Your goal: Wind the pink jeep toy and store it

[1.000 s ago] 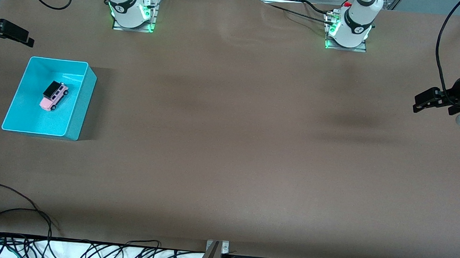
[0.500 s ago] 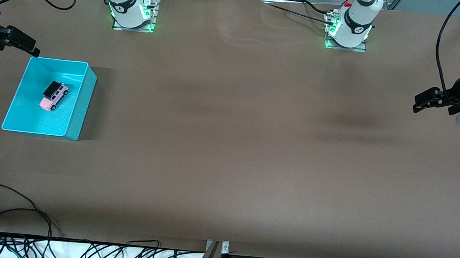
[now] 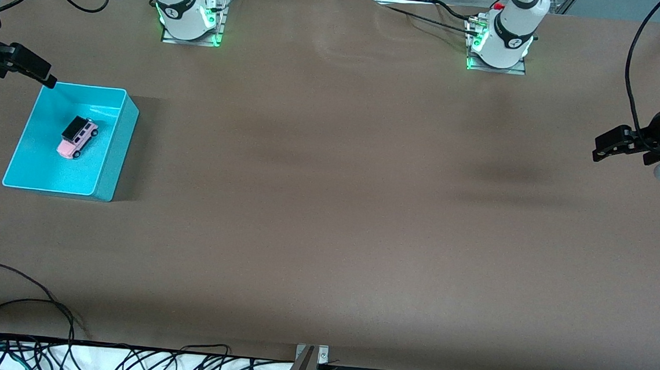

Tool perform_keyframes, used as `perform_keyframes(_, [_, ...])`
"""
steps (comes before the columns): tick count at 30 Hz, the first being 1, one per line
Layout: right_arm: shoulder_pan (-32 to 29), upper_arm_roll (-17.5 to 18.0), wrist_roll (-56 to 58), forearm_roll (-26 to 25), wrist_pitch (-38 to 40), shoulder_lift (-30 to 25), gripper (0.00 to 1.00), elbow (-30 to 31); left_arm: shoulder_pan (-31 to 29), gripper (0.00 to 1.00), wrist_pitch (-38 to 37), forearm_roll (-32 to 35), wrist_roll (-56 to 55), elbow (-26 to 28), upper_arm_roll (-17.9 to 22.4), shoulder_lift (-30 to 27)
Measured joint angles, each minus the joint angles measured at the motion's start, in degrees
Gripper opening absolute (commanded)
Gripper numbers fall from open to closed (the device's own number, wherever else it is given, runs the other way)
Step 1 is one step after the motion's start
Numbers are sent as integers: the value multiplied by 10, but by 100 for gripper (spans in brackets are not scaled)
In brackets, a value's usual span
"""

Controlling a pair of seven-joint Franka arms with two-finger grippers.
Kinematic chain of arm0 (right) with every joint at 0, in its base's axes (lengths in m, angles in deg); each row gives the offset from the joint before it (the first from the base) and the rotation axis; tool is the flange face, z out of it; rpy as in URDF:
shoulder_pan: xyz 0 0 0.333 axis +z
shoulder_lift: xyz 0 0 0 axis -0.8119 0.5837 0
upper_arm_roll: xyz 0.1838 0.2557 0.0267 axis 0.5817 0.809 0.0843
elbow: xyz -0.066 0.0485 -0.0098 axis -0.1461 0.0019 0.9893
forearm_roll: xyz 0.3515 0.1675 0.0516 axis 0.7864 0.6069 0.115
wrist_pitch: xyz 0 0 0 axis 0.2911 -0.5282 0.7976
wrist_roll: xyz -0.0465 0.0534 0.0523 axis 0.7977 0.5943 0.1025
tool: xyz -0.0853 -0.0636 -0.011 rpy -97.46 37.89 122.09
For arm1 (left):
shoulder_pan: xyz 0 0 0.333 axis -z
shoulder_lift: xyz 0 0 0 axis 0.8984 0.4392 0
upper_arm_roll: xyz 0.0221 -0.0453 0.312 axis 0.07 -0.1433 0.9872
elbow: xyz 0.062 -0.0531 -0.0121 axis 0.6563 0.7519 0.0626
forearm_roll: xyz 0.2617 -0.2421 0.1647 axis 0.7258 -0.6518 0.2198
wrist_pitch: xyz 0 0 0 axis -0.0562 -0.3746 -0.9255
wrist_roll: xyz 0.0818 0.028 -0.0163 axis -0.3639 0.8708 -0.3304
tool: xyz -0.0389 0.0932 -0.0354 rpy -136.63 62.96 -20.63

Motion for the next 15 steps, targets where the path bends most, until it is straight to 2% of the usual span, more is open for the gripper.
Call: perform_keyframes(15, [3, -15, 22, 0, 22, -5, 100, 0, 0, 100, 0, 0, 0, 0, 0, 0])
